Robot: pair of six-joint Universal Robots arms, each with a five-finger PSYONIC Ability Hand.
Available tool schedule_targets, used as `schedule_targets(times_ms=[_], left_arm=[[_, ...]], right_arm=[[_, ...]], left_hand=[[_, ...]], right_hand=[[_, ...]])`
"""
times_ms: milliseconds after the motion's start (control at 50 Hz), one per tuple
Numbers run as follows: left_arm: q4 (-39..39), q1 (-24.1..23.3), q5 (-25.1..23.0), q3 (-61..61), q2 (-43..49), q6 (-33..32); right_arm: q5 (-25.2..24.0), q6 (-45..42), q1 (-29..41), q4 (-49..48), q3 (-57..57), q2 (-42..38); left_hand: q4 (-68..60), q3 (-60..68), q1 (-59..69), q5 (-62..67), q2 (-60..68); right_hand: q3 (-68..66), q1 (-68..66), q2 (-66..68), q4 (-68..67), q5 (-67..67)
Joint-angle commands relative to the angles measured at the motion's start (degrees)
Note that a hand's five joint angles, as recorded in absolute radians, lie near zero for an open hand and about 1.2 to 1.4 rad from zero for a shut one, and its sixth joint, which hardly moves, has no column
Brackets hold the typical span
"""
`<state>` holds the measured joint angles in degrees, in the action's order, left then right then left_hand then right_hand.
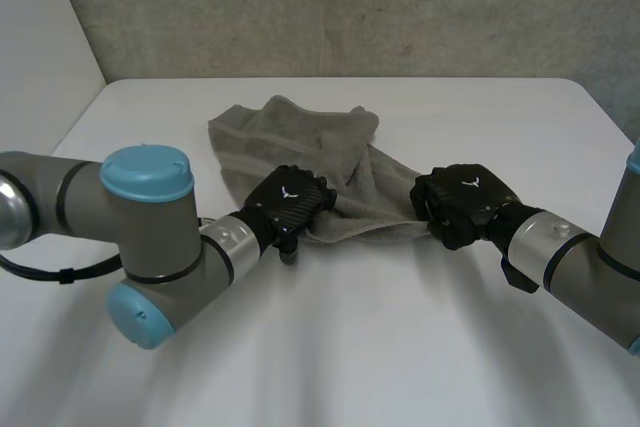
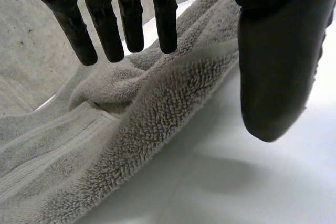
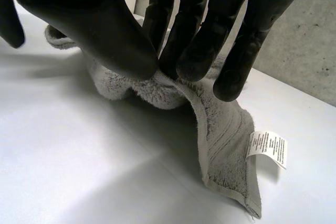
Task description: Fold the towel.
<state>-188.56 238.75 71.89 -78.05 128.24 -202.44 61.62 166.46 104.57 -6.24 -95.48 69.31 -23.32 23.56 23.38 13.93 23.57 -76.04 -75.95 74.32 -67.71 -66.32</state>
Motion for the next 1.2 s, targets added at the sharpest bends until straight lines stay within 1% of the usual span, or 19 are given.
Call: schedule_targets(times_ms=[20, 40, 60, 100, 180, 200, 280, 400, 540, 560, 680, 780, 820, 860, 940, 1020, 1120, 1180, 1200], left_arm=[[0.0, -0.1, 0.1, 3.6, 4.0, 0.5], [0.0, -0.2, 0.1, 4.0, 4.5, 0.6], [0.0, -0.2, 0.1, 4.0, 4.5, 0.6], [0.0, -0.2, 0.1, 4.4, 4.6, 0.6], [0.0, -0.2, 0.2, 4.0, 3.7, 0.6], [0.2, -0.2, 0.2, 3.7, 2.8, 0.6], [0.7, 0.0, 0.4, 2.5, -0.5, 0.7], [1.4, 1.5, 2.4, -4.0, -10.1, 0.7], [4.0, 1.8, 3.6, -12.6, -23.7, 2.7], [4.0, 1.8, 3.6, -12.7, -23.7, 2.8], [5.9, 3.8, 3.6, -14.8, -29.4, 9.4], [7.6, 5.1, 3.7, -13.2, -27.3, 12.3], [7.8, 5.5, 3.8, -12.0, -24.4, 12.3], [9.0, 5.9, 4.2, -8.3, -18.2, 12.5], [11.7, 6.3, 4.9, -4.8, -13.6, 12.7], [13.7, 6.3, 5.1, -2.2, -10.0, 12.9], [13.5, 6.3, 5.0, -1.9, -8.8, 12.9], [13.4, 6.3, 5.0, -1.8, -8.6, 12.9], [13.3, 6.3, 5.1, -1.8, -8.5, 12.9]], right_arm=[[0.0, 0.0, -0.1, 0.0, 0.1, 0.1], [0.0, 0.0, -0.2, 0.0, 0.1, 0.2], [0.0, 0.0, -0.2, 0.0, 0.1, 0.2], [0.1, 0.0, -0.2, 0.1, 0.3, 0.2], [0.2, 0.0, -0.2, 0.2, 0.6, 0.2], [0.4, 0.0, -0.2, 0.3, 0.8, 0.3], [0.6, 0.1, -0.1, 0.9, 1.5, 0.6], [0.5, 0.8, 0.2, 3.7, 3.4, 2.3], [-0.8, 0.2, 0.6, 19.1, 8.2, 6.0], [-0.8, 0.2, 0.6, 19.2, 8.2, 6.0], [-2.3, -3.1, 1.6, 27.0, 11.7, 6.1], [-1.6, -7.6, 2.0, 27.8, 14.8, 2.0], [-1.2, -8.0, 4.2, 27.8, 18.7, -2.4], [-1.2, -7.6, 5.5, 27.8, 20.6, -4.4], [-0.7, -7.0, 6.6, 27.3, 22.7, -7.0], [0.5, -4.5, 7.8, 23.8, 22.3, -9.2], [3.5, 1.0, 8.7, 15.5, 19.1, -9.9], [4.1, 1.8, 8.7, 14.3, 18.5, -10.2], [4.6, 2.2, 8.7, 13.8, 18.0, -10.6]], left_hand=[[-13.6, 13.4, 13.6, 13.0, 13.4], [-21.8, 21.6, 21.7, 21.2, 21.6], [-21.9, 21.6, 21.8, 21.3, 21.6], [-37.0, 36.7, 36.9, 36.3, 36.7], [-46.9, 46.7, 46.9, 46.3, 46.7], [-54.8, 54.5, 54.7, 54.2, 54.5], [-56.7, 56.4, 56.6, 56.1, 56.4], [-56.7, 56.4, 56.6, 56.1, 56.4], [-56.7, 56.4, 56.6, 56.1, 56.4], [-56.7, 56.4, 56.6, 56.1, 56.4], [-56.7, 56.4, 56.6, 56.1, 56.4], [-56.7, 56.4, 56.6, 56.1, 56.4], [-56.7, 56.4, 56.6, 56.1, 56.4], [-56.7, 56.4, 56.6, 56.1, 56.4], [-56.7, 56.4, 56.6, 56.1, 56.4], [-56.7, 56.4, 56.6, 56.1, 56.4], [-56.7, 56.4, 56.6, 56.1, 56.4], [-56.7, 56.4, 56.6, 56.1, 56.4], [-56.7, 56.4, 56.6, 56.1, 56.4]], right_hand=[[-4.0, -4.0, 5.7, -12.3, -3.7], [-4.0, -4.0, 5.7, -12.3, -3.7], [-4.0, -4.0, 5.7, -12.3, -3.7], [-4.0, -4.0, 5.7, -12.3, -3.7], [-4.0, -4.0, 5.7, -12.3, -3.7], [-4.0, -4.0, 5.7, -12.3, -3.7], [-4.0, -4.0, 5.7, -12.3, -3.7], [-4.0, -4.0, 5.7, -12.3, -3.7], [-4.0, -4.0, 5.7, -12.3, -3.7], [-4.0, -4.0, 5.7, -12.3, -3.7], [-4.0, -4.0, 5.7, -12.3, -3.7], [-4.0, -4.0, 5.7, -12.3, -3.7], [-4.0, -4.0, 5.7, -12.3, -3.7], [-4.0, -4.0, 5.7, -12.3, -3.7], [-4.0, -4.0, 5.7, -12.3, -3.7], [-4.0, -4.0, 5.7, -12.3, -3.7], [-4.0, -4.0, 5.7, -12.3, -3.7], [-4.0, -4.0, 5.7, -12.3, -3.7], [6.0, 5.9, -4.3, -2.4, 6.3]])
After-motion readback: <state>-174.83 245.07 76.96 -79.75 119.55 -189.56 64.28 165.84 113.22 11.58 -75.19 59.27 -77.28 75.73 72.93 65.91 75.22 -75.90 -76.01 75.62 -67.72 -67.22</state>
